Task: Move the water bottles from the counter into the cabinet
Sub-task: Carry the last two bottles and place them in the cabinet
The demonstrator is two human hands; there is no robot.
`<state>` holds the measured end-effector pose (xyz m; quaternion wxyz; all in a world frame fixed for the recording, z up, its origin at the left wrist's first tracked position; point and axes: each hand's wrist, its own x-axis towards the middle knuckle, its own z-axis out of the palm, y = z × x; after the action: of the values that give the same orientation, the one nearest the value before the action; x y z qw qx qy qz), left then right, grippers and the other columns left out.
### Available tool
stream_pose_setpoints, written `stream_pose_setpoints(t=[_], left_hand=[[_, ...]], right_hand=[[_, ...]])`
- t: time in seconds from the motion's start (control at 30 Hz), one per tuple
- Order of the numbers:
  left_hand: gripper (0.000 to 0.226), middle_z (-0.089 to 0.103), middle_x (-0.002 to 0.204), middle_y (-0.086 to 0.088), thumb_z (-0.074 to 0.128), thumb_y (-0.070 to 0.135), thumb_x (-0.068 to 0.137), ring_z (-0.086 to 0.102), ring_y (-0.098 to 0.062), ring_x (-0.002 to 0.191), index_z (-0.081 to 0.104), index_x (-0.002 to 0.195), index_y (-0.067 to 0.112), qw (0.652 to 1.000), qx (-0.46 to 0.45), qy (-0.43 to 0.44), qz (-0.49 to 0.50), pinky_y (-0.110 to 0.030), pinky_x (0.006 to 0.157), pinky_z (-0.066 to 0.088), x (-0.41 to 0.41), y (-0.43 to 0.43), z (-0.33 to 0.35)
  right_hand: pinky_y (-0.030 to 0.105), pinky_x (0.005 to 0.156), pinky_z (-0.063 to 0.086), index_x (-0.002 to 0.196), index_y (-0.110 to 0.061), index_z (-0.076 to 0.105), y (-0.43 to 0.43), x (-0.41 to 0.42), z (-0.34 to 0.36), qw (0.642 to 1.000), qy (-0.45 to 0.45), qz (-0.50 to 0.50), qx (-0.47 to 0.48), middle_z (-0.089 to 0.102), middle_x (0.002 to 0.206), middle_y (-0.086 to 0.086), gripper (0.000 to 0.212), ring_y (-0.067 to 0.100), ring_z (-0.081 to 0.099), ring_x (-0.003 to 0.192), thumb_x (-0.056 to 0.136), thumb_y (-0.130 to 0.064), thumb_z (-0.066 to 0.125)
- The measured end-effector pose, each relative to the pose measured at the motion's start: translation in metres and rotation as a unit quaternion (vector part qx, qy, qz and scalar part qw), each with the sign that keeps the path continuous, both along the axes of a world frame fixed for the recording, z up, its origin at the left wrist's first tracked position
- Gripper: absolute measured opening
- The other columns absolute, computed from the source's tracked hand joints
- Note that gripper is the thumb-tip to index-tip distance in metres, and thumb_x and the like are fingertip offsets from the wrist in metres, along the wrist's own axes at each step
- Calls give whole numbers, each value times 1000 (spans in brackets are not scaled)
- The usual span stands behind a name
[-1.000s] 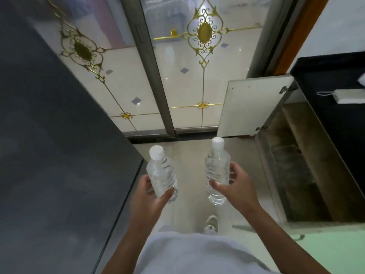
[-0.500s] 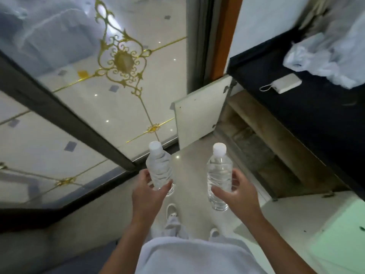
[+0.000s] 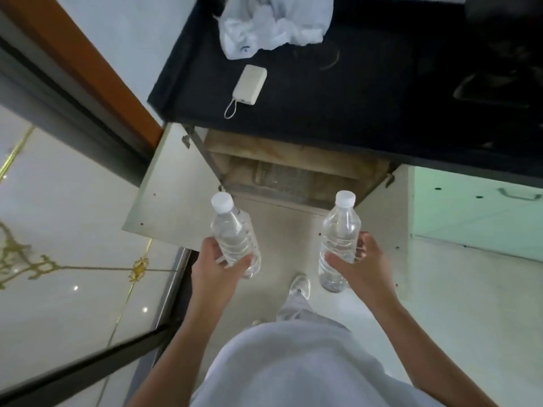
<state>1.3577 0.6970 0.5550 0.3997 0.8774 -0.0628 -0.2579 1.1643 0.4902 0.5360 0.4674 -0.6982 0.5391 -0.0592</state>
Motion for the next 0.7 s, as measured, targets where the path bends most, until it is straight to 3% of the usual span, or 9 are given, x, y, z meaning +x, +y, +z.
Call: stream_pose_setpoints(t=[0.23, 0.43, 0.57, 0.7], left_hand=[[53, 70, 101, 19, 89, 37, 71, 69, -3, 94, 54, 110, 33, 999, 29, -2, -46, -35, 83, 59, 44, -19, -13], [56, 70, 102, 19, 90, 33, 71, 68, 5, 90, 55, 114, 29, 995, 25, 27, -95, -33, 83, 61, 96, -40, -43], [60, 72, 108, 15, 90, 35, 66, 72, -2, 97, 56, 115, 31, 989, 3, 88, -119, -40, 87, 60, 131, -56, -91], [52, 73, 100, 18, 90, 15, 71, 71, -1, 95, 58, 108, 31, 985, -26, 118, -127, -30, 83, 60, 157, -76, -150]], right_hand=[[18, 68, 45, 107, -38, 53, -23, 81, -8, 999, -9, 30, 24, 62, 88, -27, 53, -8, 60, 82, 68, -47, 87], [22, 71, 52, 110, -34, 57, -27, 127, -31, 999, 0, -2, 39, 66, 87, -26, 52, -9, 63, 82, 69, -44, 87], [19, 68, 50, 106, -37, 57, -22, 150, -68, 998, 22, -43, 37, 67, 87, -26, 49, -10, 63, 81, 67, -48, 86], [30, 75, 57, 112, -35, 59, -18, 175, -124, 996, 37, -77, 38, 71, 96, -20, 57, 3, 68, 86, 64, -55, 83]])
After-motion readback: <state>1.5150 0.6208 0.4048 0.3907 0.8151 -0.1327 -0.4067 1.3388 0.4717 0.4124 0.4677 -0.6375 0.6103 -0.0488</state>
